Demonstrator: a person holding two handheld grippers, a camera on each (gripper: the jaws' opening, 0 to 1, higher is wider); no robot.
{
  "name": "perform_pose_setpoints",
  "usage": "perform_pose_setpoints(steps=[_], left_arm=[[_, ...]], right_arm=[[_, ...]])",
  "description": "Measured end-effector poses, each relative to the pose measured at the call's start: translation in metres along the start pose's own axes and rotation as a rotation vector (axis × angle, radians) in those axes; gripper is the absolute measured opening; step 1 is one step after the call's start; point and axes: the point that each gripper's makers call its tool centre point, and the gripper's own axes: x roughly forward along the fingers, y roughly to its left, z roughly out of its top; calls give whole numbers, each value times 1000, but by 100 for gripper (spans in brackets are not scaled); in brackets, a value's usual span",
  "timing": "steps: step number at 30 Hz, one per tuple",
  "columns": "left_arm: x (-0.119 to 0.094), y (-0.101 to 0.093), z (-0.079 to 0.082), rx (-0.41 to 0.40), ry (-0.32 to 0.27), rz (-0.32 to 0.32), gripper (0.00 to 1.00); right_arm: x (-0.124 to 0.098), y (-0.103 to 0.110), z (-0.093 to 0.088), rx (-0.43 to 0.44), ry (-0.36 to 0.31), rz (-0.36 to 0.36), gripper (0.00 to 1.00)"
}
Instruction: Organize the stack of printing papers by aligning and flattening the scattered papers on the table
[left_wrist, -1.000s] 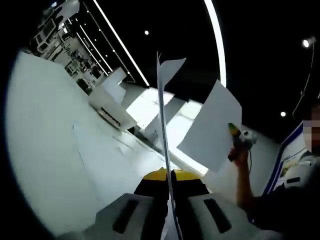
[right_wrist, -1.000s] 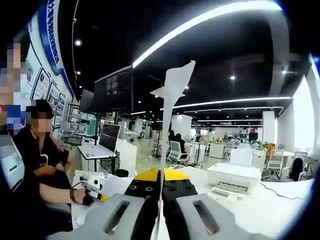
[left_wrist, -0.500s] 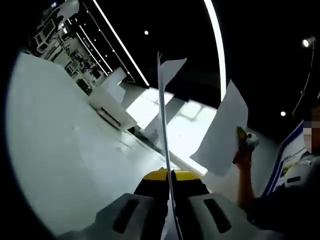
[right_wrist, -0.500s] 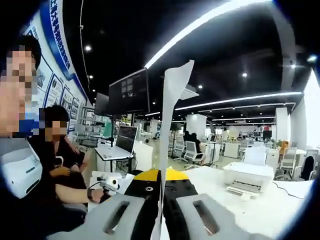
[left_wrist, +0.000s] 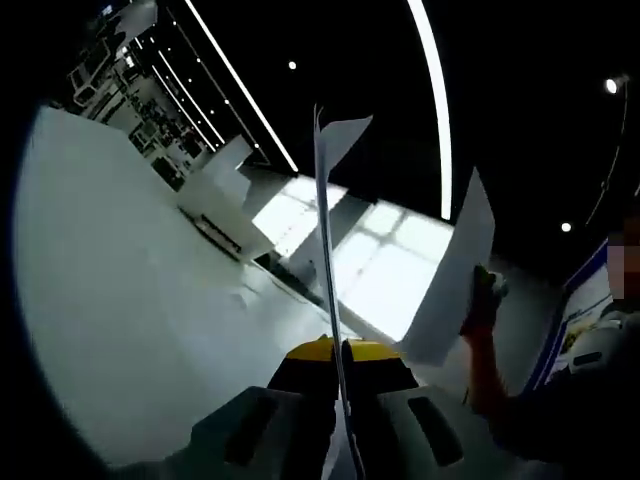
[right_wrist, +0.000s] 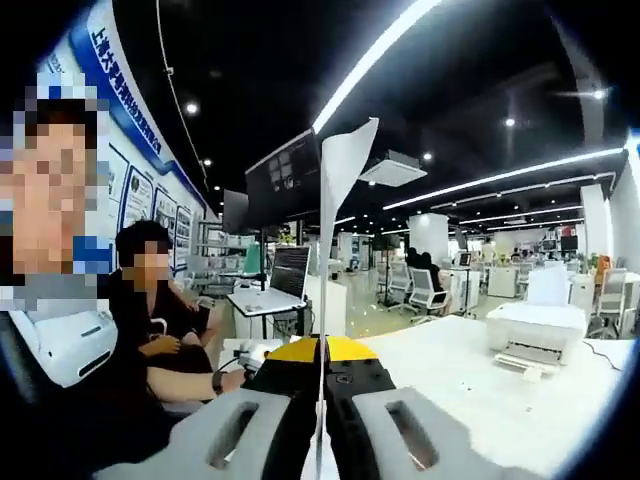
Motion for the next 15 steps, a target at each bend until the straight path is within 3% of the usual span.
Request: perform_pose_setpoints(steps=[10,15], left_arm=[[0,0,0,1,0,-1,6],[0,0,0,1,1,-1,6]], right_arm=[[3,8,-24,124,21,132,0],[8,2,-47,147,83,129,0]])
